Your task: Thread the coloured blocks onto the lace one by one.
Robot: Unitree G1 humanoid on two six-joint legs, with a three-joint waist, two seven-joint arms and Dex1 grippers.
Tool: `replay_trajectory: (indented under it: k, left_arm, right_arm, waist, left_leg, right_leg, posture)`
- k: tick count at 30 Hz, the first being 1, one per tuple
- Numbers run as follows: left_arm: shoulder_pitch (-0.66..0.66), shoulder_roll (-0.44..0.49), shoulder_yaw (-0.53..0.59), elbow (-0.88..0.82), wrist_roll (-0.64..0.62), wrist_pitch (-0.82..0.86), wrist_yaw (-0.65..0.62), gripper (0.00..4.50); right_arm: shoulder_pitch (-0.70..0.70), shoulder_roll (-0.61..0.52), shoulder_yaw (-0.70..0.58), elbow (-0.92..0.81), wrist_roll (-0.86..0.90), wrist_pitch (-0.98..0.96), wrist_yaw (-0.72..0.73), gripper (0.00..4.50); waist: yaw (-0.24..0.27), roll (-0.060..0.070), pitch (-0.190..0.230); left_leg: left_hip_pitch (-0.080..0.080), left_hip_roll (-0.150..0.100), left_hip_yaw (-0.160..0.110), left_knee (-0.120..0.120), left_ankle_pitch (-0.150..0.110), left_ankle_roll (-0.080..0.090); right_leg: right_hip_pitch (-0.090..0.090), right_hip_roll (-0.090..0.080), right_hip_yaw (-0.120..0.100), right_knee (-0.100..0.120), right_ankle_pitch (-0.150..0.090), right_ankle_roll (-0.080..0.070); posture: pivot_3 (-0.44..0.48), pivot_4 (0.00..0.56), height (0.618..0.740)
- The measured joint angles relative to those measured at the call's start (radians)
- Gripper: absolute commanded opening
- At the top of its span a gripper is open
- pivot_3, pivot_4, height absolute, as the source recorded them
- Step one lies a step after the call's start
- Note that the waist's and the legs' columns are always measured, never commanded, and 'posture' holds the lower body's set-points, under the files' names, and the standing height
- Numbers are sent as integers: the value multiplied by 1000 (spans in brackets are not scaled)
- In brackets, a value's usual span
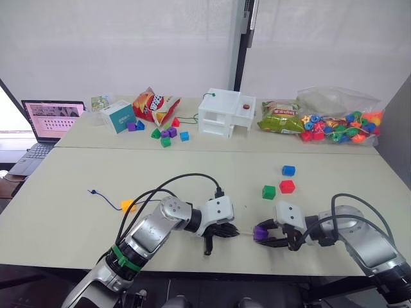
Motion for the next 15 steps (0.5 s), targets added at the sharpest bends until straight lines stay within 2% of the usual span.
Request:
replay_trajectory:
  k: [15]
  left_arm:
    - [-37,-33,-24,32,0,11,-4,0]
  right_arm:
    - [0,0,1,-17,-2,31,-6,1357]
  waist:
    - [1,0,0]
  left_leg:
    - [0,0,0,0,0,0]
  right_leg:
    - [0,0,0,0,0,0]
  posture:
    - [0,150,740]
